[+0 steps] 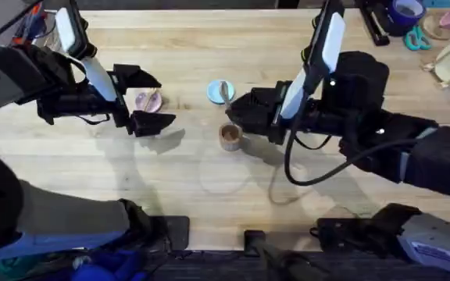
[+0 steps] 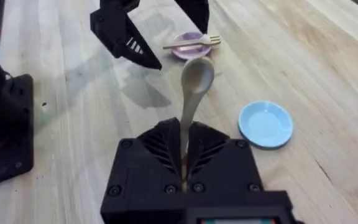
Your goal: Pick up a utensil and set it on the pink plate, then put the other utensil in the container.
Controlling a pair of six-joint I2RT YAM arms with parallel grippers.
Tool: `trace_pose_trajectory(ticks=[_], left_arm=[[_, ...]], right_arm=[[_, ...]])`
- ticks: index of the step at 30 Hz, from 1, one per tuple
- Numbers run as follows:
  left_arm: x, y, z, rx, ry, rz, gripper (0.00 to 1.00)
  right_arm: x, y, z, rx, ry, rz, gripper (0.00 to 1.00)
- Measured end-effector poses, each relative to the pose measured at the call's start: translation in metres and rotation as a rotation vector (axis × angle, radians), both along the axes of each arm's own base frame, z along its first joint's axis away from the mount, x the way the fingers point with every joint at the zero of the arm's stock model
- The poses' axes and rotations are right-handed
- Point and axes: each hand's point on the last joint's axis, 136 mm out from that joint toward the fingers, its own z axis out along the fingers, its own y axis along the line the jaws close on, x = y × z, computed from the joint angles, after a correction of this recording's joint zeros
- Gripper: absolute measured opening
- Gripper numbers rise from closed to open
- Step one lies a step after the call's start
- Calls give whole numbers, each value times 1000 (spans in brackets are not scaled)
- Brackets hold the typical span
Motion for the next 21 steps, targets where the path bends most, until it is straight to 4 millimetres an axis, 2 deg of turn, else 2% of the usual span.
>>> trace_pose_trajectory(ticks=[21], left_arm=[[0, 0, 0, 0, 0, 0, 992]], right_arm=[[8, 4, -42, -66, 59, 5, 35]])
